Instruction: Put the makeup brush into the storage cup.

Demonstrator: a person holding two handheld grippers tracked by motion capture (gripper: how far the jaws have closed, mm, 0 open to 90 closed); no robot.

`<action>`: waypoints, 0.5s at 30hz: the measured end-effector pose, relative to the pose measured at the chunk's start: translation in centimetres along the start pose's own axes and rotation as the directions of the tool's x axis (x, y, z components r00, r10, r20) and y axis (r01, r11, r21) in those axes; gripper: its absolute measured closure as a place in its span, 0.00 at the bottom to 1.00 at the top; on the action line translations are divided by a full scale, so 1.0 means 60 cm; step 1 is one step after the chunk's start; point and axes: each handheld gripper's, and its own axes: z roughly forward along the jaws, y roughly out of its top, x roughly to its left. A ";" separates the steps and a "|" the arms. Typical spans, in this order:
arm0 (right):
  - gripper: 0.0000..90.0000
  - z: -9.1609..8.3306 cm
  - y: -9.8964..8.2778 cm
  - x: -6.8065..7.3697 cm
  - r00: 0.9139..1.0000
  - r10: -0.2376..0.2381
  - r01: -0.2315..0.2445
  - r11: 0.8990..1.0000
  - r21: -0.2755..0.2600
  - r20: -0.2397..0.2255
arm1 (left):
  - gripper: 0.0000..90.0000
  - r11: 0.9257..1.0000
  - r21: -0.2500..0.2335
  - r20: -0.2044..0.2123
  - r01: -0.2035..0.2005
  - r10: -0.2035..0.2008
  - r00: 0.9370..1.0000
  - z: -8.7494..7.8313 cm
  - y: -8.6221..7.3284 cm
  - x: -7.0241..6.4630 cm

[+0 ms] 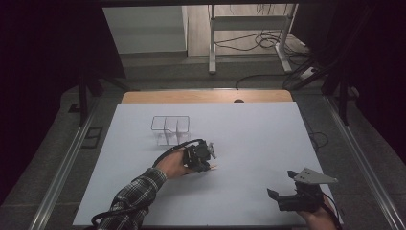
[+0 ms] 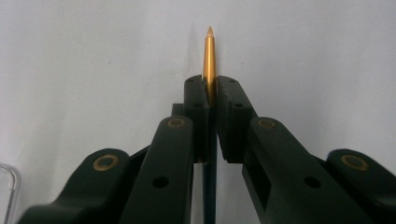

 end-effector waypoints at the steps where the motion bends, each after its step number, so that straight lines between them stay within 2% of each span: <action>1: 0.02 0.000 0.000 0.000 1.000 0.000 0.000 1.000 0.000 0.000 | 0.93 1.000 -0.003 0.000 0.000 0.000 1.000 -0.001 0.000 -0.001; 15: 0.02 0.001 0.000 0.000 1.000 -0.002 0.002 1.000 0.007 -0.002 | 0.93 0.998 -0.061 -0.018 0.003 -0.004 1.000 -0.029 -0.003 -0.003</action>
